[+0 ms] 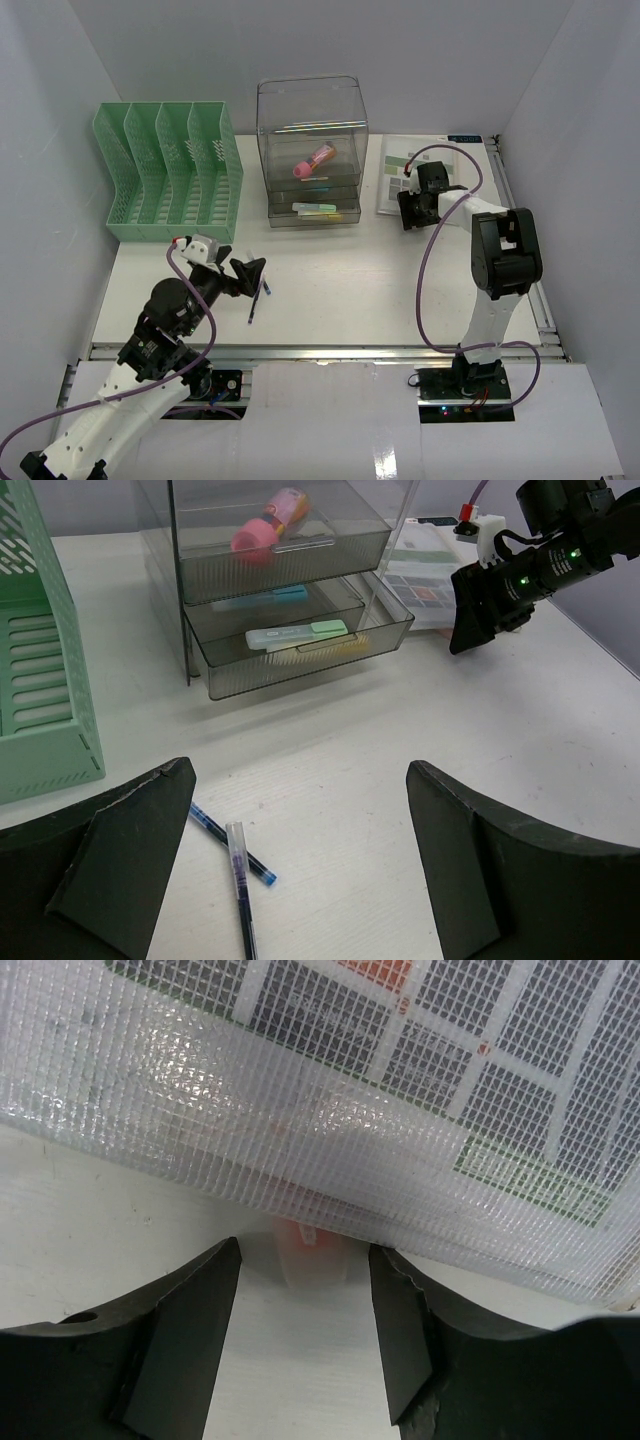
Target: Organize the desk
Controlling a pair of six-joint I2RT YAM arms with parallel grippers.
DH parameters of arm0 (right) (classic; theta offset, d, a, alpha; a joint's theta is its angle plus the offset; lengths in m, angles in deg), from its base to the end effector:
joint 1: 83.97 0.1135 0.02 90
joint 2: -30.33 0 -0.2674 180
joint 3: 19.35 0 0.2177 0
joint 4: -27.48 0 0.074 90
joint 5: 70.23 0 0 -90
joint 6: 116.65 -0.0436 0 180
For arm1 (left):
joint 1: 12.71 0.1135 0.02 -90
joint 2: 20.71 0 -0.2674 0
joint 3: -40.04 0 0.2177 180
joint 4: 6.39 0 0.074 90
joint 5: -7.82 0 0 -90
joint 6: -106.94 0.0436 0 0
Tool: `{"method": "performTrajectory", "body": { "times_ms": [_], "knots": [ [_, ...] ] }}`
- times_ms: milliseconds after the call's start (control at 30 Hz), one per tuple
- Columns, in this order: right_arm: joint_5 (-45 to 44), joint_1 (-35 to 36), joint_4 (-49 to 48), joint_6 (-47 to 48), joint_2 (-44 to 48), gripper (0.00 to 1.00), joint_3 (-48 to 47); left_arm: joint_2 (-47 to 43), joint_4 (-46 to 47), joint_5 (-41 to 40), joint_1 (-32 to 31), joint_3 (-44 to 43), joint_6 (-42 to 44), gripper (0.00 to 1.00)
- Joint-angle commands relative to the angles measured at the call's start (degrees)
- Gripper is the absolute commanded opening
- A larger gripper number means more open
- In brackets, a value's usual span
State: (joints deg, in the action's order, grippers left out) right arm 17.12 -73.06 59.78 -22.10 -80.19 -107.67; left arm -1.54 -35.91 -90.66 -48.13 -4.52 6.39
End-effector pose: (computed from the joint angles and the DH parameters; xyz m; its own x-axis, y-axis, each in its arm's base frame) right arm 0.3770 0.0706 0.1860 -0.7840 -0.2318 -0.5759 -0.2256 0.9706 -0.0836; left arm 0.0697 -0.0417 0.2862 -0.1407 -0.1221 -0.9825 0.4350 0.8838 -0.1722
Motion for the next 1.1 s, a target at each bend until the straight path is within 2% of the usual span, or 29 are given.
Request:
{"method": "performTrajectory", "body": {
  "times_ms": [0,133,367,533,733,833,933,1067],
  "knots": [
    [-0.6,0.0,-3.2,-0.1,-2.2,0.5,-1.6,0.8,-0.4,-0.7,0.1,-1.2,0.3,0.98],
    [-1.0,0.0,-3.6,0.7,-2.7,0.29,-0.9,0.8,-0.4,-0.8,0.1,-1.2,0.2,0.98],
    [0.9,0.0,-2.3,3.3,2.7,0.08,3.4,0.4,-0.5,-0.8,0.1,-1.2,0.2,0.98],
    [10.2,0.0,3.6,7.4,13.1,0.08,6.9,-0.4,-0.5,-0.6,0.1,-1.2,0.2,0.98],
    [26.1,0.5,15.7,20.8,22.9,0.08,7.7,-0.9,-0.4,-0.1,0.1,-1.2,0.2,0.98],
    [27.7,2.3,17.0,25.3,27.8,0.08,7.8,-1.3,-0.3,0.0,0.1,-1.2,0.3,0.98],
    [28.8,7.4,18.7,30.3,29.8,0.08,6.3,-1.3,-0.1,0.4,0.1,-1.2,0.3,0.98],
    [21.8,17.8,20.3,34.8,26.6,0.08,1.0,-1.2,-0.1,0.6,0.1,-1.1,0.4,0.98]
  ]
}}
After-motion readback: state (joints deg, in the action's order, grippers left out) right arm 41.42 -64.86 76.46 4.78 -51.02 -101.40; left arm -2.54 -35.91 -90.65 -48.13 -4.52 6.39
